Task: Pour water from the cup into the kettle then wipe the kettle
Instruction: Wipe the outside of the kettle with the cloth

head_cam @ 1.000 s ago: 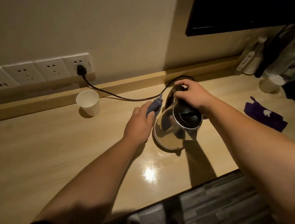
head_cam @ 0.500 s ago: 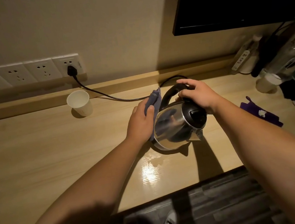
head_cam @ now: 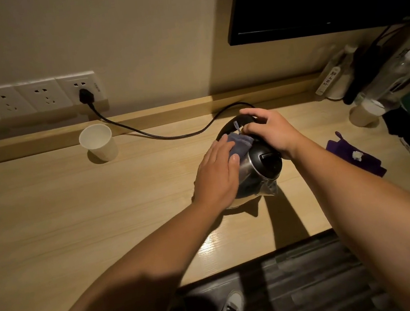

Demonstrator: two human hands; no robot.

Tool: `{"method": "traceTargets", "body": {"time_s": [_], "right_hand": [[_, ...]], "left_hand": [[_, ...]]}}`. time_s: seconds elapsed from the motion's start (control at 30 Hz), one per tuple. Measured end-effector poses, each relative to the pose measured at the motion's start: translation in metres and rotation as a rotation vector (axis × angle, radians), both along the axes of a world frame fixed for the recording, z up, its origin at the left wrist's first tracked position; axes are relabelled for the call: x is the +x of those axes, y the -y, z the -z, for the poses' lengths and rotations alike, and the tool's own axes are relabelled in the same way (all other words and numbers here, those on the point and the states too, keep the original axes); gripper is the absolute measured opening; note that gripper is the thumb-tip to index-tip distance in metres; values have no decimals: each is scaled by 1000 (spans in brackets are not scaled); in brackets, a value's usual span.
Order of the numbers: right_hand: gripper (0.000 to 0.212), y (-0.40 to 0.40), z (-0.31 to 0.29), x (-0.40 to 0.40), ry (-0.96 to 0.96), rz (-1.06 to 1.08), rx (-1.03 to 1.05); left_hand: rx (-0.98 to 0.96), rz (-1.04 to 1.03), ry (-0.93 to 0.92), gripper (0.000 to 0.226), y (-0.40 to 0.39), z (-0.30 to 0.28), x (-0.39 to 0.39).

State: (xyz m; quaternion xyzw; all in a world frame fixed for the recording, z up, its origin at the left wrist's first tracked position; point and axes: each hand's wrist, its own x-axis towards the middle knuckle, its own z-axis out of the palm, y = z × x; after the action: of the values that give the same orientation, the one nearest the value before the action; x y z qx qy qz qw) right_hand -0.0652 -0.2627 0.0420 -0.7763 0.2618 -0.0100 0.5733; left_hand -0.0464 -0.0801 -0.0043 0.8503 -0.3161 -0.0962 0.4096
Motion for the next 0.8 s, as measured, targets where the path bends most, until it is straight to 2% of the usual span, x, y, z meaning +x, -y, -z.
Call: {"method": "traceTargets", "body": {"time_s": [0.23, 0.37, 0.5, 0.6, 0.73, 0.8], "right_hand": [[41, 1, 0, -3, 17, 8, 14], [43, 1, 1, -6, 27, 19, 28], [44, -3, 0, -8, 51, 26, 89], [45, -3, -1, -8, 48, 40, 85], [47, 3, 0, -11, 23, 87, 90], [50, 5, -1, -11, 12, 98, 78]], "left_hand": [[25, -14, 101, 44, 5, 8, -3], [31, -99, -45, 42, 5, 20, 12], [111, -106, -184, 29, -2, 31, 36], [118, -108, -280, 32, -10, 36, 45], [176, -226, -348, 35, -21, 46, 46], [137, -298, -349, 36, -25, 45, 40]]}}
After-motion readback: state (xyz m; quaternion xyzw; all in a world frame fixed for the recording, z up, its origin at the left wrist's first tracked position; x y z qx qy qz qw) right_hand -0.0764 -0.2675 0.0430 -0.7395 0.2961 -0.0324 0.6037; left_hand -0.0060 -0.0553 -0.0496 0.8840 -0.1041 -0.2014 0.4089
